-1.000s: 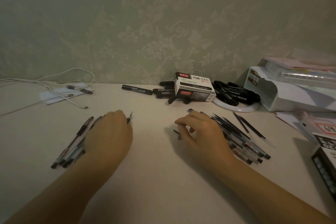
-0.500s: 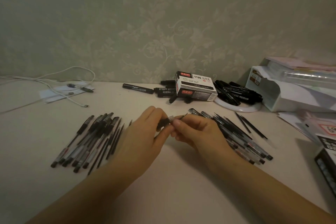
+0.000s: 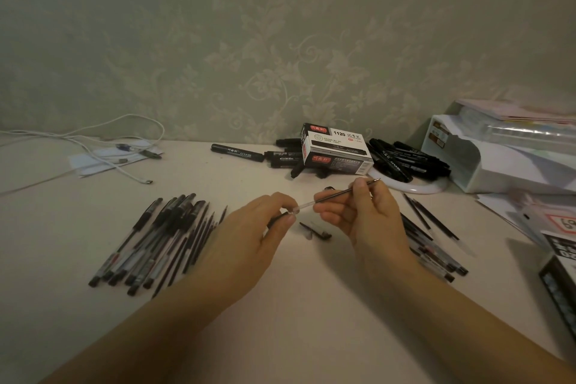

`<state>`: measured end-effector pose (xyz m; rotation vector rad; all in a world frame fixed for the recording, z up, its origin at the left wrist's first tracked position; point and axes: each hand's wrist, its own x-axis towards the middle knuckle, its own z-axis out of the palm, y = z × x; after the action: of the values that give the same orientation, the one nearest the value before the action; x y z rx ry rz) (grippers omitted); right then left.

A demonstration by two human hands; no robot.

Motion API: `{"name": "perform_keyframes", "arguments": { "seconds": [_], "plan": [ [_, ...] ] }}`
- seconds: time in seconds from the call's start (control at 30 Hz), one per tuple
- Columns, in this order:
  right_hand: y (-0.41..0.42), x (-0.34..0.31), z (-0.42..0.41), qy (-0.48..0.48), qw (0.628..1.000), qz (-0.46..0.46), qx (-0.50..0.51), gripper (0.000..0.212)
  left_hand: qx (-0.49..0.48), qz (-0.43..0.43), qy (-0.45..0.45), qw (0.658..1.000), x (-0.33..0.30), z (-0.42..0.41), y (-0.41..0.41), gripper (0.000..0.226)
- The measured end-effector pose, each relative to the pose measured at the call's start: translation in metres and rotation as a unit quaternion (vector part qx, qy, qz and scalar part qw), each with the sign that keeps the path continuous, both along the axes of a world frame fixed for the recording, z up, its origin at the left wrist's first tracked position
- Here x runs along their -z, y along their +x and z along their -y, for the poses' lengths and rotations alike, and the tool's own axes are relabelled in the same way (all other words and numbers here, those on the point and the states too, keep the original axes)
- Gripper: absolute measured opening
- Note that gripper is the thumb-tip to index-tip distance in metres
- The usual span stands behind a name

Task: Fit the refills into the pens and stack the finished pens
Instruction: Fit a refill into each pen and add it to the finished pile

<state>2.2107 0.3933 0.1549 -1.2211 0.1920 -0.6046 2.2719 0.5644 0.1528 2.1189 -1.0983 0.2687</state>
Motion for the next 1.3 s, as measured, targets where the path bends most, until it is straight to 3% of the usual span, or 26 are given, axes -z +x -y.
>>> {"name": "perform_keyframes", "arguments": {
  "seconds": [0.37, 0.5, 0.6, 0.7, 0.87, 1.0, 1.07, 1.17, 1.2, 1.3],
  "plan": [
    [0.000, 0.001, 0.003, -0.001, 1.000, 0.001, -0.009, 0.021, 0.009, -0.014, -0.011, 1.000, -0.001, 0.000, -0.002, 0.019],
    [-0.006, 0.000, -0.003, -0.130, 0.990, -0.031, -0.046, 0.019, 0.022, -0.018, -0.008, 1.000, 0.001, 0.001, -0.003, 0.022],
    [-0.011, 0.002, -0.011, -0.317, 0.944, -0.073, -0.051, 0.026, 0.019, -0.039, -0.018, 0.999, 0.002, 0.001, -0.002, 0.022],
    [-0.011, 0.003, -0.008, -0.417, 0.903, -0.101, 0.009, 0.046, 0.012, -0.038, -0.026, 0.999, 0.003, 0.000, 0.001, 0.025],
    [-0.009, 0.009, 0.005, -0.609, 0.777, -0.151, 0.045, 0.027, -0.006, -0.035, -0.021, 0.999, 0.005, -0.002, 0.003, 0.026],
    [-0.007, 0.012, 0.007, -0.645, 0.745, -0.163, 0.037, 0.018, -0.007, -0.016, -0.015, 1.000, 0.005, -0.002, 0.004, 0.019],
    [-0.007, 0.012, 0.006, -0.612, 0.777, -0.140, 0.042, 0.010, -0.004, -0.020, -0.010, 1.000, 0.005, -0.002, 0.003, 0.017],
    [-0.009, 0.006, 0.006, -0.388, 0.916, -0.093, 0.036, 0.004, 0.001, -0.024, 0.000, 1.000, 0.005, -0.002, 0.003, 0.017],
    [-0.008, 0.004, 0.005, -0.319, 0.944, -0.080, 0.018, 0.005, 0.003, -0.022, 0.001, 1.000, 0.005, -0.002, 0.003, 0.017],
    [-0.008, 0.002, 0.004, -0.270, 0.960, -0.069, -0.021, 0.007, 0.013, -0.019, 0.008, 1.000, 0.005, -0.001, 0.002, 0.017]
  ]
}}
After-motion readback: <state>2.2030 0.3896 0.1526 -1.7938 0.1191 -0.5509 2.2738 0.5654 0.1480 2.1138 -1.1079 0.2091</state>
